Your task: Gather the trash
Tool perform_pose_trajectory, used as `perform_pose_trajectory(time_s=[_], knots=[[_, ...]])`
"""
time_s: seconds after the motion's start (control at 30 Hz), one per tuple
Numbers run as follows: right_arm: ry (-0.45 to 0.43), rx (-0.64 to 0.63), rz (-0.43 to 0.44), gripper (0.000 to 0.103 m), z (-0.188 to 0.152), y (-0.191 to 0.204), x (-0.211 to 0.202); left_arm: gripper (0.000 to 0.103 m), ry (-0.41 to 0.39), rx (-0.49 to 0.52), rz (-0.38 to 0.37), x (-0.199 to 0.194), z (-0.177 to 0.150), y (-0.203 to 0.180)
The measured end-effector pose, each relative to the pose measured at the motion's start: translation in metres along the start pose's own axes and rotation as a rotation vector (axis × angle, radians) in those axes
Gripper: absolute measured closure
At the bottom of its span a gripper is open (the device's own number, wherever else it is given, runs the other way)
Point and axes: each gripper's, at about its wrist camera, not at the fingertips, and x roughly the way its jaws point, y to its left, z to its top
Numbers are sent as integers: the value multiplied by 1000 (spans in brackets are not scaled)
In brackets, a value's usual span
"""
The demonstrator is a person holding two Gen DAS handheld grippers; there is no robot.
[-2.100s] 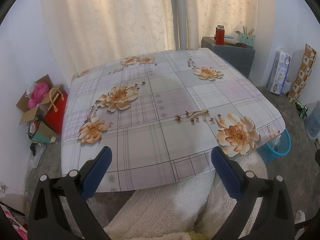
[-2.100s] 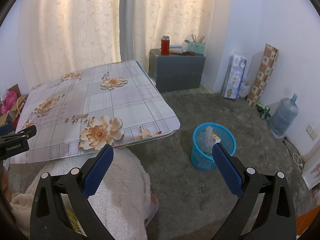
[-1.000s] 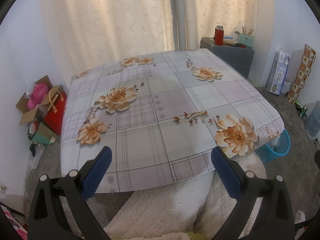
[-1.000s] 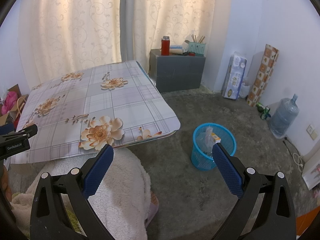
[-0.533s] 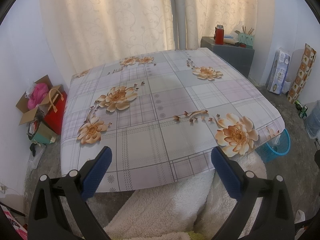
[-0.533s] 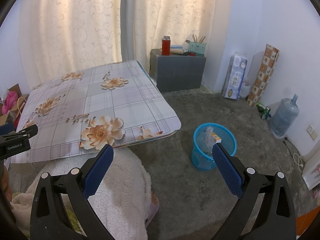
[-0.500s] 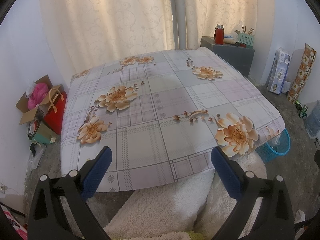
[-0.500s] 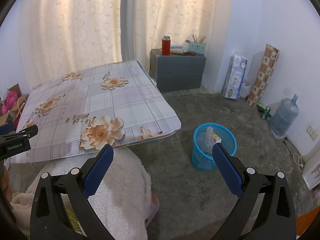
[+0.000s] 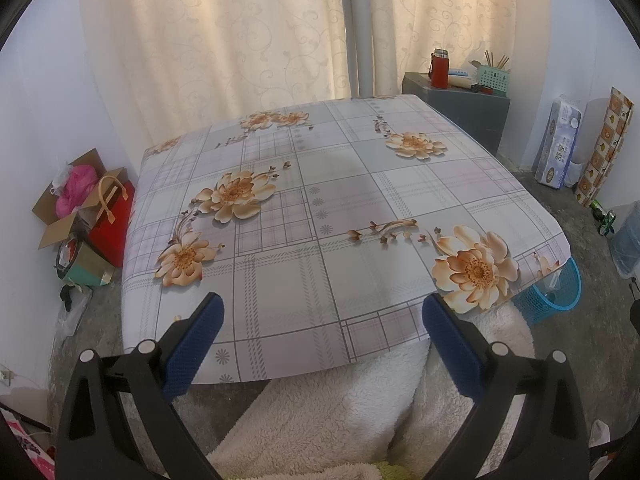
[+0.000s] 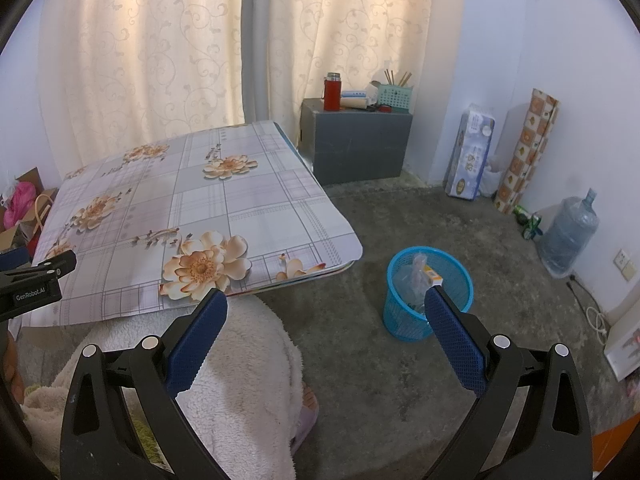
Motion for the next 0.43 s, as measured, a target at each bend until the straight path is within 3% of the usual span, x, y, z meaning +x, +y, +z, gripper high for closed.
perform_pose_trajectory(time_s=[0.43], knots=[[-1, 1, 1, 8, 0, 0, 0, 6, 7, 2, -2, 0, -3, 0]])
